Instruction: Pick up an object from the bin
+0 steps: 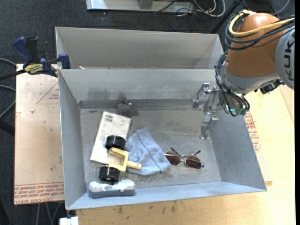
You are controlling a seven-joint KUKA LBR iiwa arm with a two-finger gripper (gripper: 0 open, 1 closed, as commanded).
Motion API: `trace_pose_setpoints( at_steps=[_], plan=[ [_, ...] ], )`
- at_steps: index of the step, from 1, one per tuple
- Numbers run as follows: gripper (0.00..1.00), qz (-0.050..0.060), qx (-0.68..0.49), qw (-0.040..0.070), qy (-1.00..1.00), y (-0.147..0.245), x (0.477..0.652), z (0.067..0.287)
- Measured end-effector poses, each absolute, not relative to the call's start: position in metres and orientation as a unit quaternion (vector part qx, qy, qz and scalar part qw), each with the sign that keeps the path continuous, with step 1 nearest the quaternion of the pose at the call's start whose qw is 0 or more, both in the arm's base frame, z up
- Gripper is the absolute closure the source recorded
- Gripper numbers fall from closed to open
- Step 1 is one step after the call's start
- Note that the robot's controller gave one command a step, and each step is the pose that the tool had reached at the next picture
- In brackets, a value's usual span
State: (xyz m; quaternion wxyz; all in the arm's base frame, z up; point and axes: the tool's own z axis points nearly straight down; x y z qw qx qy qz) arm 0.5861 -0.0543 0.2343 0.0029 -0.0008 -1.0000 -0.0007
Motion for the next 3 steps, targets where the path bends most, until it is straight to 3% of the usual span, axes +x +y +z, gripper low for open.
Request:
trace_pose_setpoints(
  at_steps=[1,2,3],
  plan=[
    [0.0,0.0,0.0,-0.001,-1.0,-0.054,0.588,0.239],
    [0.0,0.0,-0.018,-0.003,-1.0,-0.057,0.564,0.169],
    [0.0,-0.001,0.017,0.002,-1.0,-0.074,0.527,0.16]
  ],
)
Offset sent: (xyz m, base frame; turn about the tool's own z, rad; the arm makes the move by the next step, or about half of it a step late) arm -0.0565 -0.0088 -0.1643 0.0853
